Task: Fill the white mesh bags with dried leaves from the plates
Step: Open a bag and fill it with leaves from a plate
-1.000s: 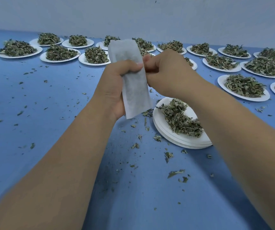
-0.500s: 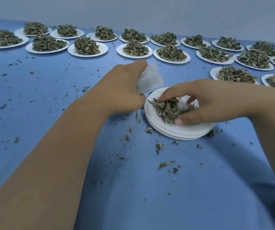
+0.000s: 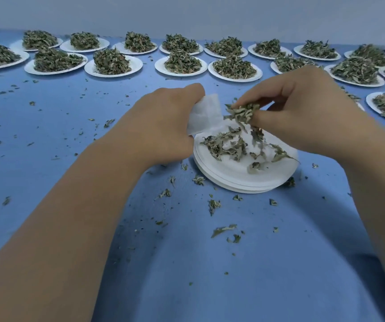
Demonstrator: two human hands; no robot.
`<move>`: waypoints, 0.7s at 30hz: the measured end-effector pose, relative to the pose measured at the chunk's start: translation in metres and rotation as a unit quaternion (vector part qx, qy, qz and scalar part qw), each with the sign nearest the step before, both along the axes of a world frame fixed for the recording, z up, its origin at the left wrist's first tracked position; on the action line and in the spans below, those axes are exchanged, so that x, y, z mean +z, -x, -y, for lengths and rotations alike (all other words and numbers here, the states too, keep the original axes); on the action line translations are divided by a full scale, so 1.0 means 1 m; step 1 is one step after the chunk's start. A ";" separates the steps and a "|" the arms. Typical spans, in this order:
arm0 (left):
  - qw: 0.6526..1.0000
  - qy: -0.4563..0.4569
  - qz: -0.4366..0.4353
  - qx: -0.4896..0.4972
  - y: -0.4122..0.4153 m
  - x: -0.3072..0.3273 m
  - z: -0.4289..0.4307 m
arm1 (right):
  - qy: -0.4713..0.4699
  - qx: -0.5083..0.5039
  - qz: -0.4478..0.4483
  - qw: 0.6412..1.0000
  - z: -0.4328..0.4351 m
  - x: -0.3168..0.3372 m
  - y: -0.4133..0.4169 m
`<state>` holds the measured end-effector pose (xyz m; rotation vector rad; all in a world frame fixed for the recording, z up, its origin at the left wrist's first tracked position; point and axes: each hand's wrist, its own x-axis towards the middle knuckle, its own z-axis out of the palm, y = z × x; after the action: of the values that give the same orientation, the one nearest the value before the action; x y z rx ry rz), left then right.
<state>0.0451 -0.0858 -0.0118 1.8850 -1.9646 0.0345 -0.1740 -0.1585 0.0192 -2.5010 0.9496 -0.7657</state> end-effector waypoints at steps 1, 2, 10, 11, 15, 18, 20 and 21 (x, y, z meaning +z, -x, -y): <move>1.000 0.001 0.006 0.001 0.001 0.000 0.000 | 0.002 0.000 0.014 1.000 -0.002 0.000 -0.002; 1.000 0.001 0.010 0.001 0.002 0.001 0.000 | -0.001 0.003 0.029 1.000 -0.005 -0.001 -0.005; 0.999 0.035 0.033 -0.025 0.012 -0.001 -0.001 | -0.078 0.000 0.139 0.987 -0.015 -0.011 -0.020; 0.998 0.043 0.032 -0.031 0.012 -0.002 -0.001 | -0.090 0.006 0.146 0.985 -0.015 -0.010 -0.019; 0.997 0.058 0.025 -0.044 0.013 -0.003 -0.001 | -0.131 0.047 0.081 0.987 -0.013 -0.010 -0.008; 0.997 0.063 0.021 -0.029 0.012 -0.004 0.000 | -0.207 0.108 0.071 0.970 -0.012 -0.007 0.000; 0.997 0.074 0.021 -0.017 0.013 -0.004 0.001 | -0.280 0.154 0.105 0.942 -0.011 -0.008 -0.001; 0.996 0.080 0.023 -0.013 0.013 -0.005 0.001 | -0.319 0.164 0.138 0.923 -0.010 -0.009 -0.002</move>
<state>0.0320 -0.0867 -0.0170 1.7695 -1.9542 0.2229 -0.1716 -0.1489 0.0097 -1.8497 0.5397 -0.5603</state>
